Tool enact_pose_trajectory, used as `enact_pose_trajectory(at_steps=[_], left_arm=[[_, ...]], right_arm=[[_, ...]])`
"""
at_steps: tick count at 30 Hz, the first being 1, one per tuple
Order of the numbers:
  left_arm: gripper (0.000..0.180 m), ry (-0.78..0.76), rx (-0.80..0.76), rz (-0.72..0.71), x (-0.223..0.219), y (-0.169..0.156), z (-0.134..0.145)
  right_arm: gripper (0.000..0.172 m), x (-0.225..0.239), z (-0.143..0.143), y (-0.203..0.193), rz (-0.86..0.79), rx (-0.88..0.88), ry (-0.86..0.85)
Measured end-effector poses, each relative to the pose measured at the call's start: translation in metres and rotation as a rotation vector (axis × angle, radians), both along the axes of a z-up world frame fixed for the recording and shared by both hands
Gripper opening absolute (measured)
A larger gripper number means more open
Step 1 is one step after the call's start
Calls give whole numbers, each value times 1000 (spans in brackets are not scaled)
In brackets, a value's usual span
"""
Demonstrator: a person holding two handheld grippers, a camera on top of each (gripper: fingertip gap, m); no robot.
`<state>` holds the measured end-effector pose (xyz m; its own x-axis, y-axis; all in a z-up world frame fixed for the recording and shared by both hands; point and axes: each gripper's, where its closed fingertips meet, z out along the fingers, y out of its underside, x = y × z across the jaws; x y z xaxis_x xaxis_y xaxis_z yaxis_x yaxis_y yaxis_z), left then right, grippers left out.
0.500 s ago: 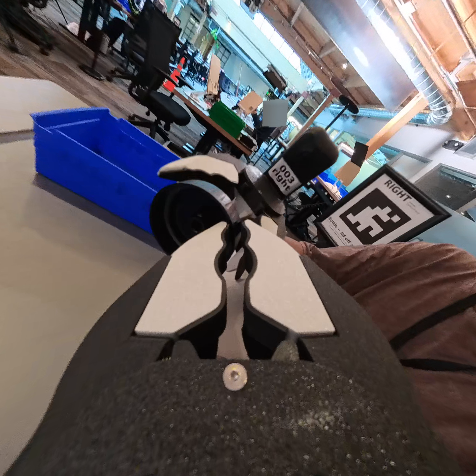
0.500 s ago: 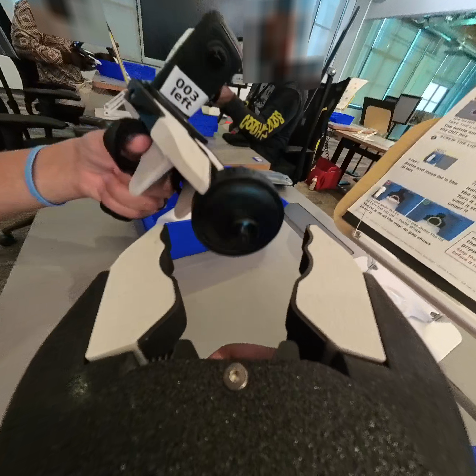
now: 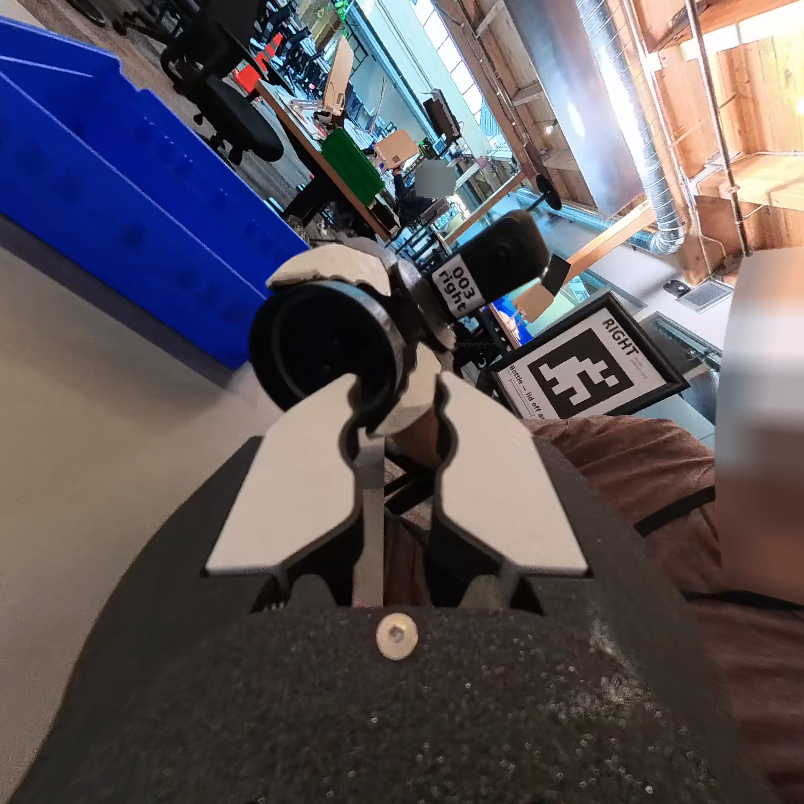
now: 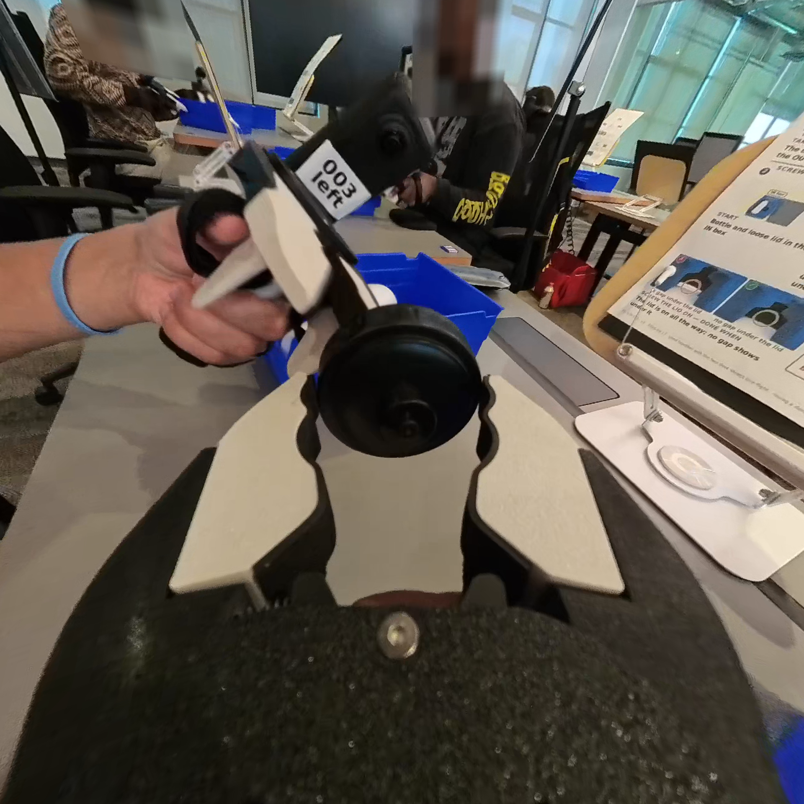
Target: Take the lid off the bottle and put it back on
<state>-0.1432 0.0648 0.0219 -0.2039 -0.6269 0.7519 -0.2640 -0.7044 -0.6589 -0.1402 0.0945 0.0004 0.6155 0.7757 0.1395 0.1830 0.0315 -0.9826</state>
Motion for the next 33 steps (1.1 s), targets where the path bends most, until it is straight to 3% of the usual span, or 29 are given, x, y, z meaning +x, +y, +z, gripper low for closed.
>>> enact_pose_trajectory(at_steps=[4, 9, 11, 15, 18, 23, 25, 27, 33], left_arm=[[67, 89, 95, 165, -32, 13, -12], [102, 574, 287, 663, -127, 91, -61], [107, 748, 175, 838, -173, 123, -80], [113, 986, -64, 1009, -240, 166, -123], [113, 1107, -176, 1072, -269, 191, -148], [112, 1108, -404, 1094, -267, 219, -178], [104, 1123, -445, 1087, -266, 224, -187], [83, 1084, -453, 1068, -262, 228, -188], [82, 1065, -386, 1021, -267, 230, -173]], right_arm=[[71, 13, 2, -1, -3, -21, -9], [71, 45, 44, -9, -75, 76, -11], [71, 54, 60, -16, -98, 113, -9], [71, 59, 74, -24, -130, 168, -38], [71, 56, 75, -27, -130, 182, -61], [71, 51, 76, -33, -109, 191, -69], [71, 52, 77, -35, -114, 202, -79], [71, 56, 78, -36, -120, 203, -80], [71, 69, 71, -33, -134, 176, -68]])
